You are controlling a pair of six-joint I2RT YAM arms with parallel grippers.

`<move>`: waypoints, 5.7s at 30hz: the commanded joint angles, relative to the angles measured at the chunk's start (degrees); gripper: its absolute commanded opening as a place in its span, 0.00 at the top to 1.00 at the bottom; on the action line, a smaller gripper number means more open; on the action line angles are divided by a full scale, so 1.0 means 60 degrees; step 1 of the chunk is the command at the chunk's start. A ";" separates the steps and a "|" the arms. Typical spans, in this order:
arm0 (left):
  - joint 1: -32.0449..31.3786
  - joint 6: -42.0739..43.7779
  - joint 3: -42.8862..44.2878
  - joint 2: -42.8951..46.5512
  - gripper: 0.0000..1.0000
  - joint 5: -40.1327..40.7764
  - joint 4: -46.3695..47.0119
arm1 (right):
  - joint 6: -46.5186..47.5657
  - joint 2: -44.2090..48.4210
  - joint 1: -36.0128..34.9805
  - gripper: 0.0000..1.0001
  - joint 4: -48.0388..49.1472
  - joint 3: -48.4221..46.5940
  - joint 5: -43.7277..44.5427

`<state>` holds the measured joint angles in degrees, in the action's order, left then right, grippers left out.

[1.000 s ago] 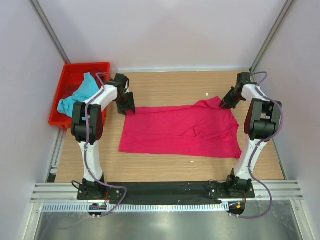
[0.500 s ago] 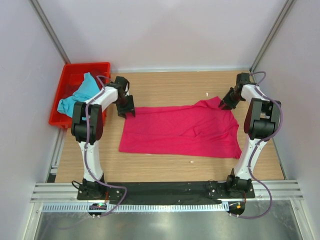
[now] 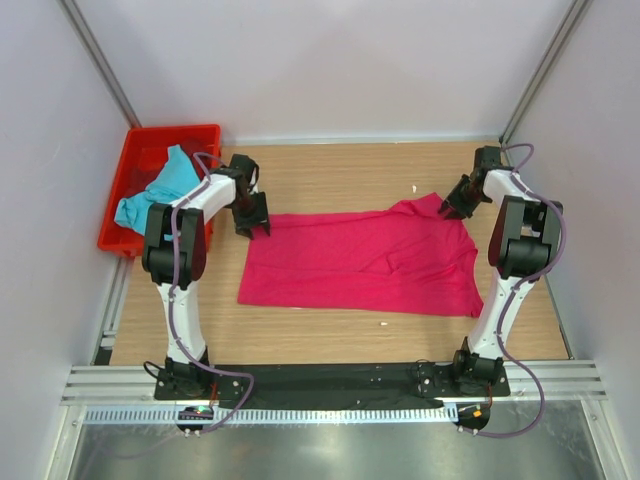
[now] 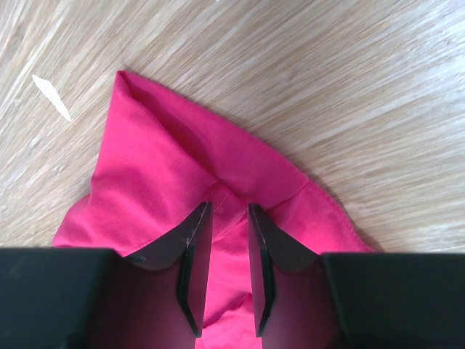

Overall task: Fold and stack the t-shirts
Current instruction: Fold the tshirt

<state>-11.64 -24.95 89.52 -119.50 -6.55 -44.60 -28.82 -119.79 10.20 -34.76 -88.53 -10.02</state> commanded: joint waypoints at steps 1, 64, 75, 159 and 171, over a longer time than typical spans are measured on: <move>0.0036 0.0159 -0.0066 0.0420 0.48 -0.0066 0.0065 | -0.0031 -0.0191 0.0073 0.68 0.0315 -0.0098 0.0059; 0.0226 -0.0178 0.1136 -0.0122 0.64 -0.0008 -0.0067 | -0.0631 0.0409 0.0088 0.99 -0.0285 -0.0596 -0.0776; 0.0182 -0.0134 0.1252 -0.0122 0.59 0.0285 -0.0067 | -0.0558 0.0438 0.0073 0.99 -0.0271 -0.0479 -0.0805; 0.0358 0.0144 0.2557 -0.0445 1.00 0.0432 -0.1400 | -0.0309 0.2339 0.0307 0.99 -0.3624 -0.1873 0.1245; 0.0446 0.0482 0.1796 0.0127 1.00 0.0490 -0.1678 | 0.0071 0.4494 0.0293 0.99 -0.4050 0.0809 0.1626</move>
<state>-9.58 -23.46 101.71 -122.89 -3.68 -53.30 -29.78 -96.49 11.75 -57.74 -85.25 -1.72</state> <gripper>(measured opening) 0.005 0.028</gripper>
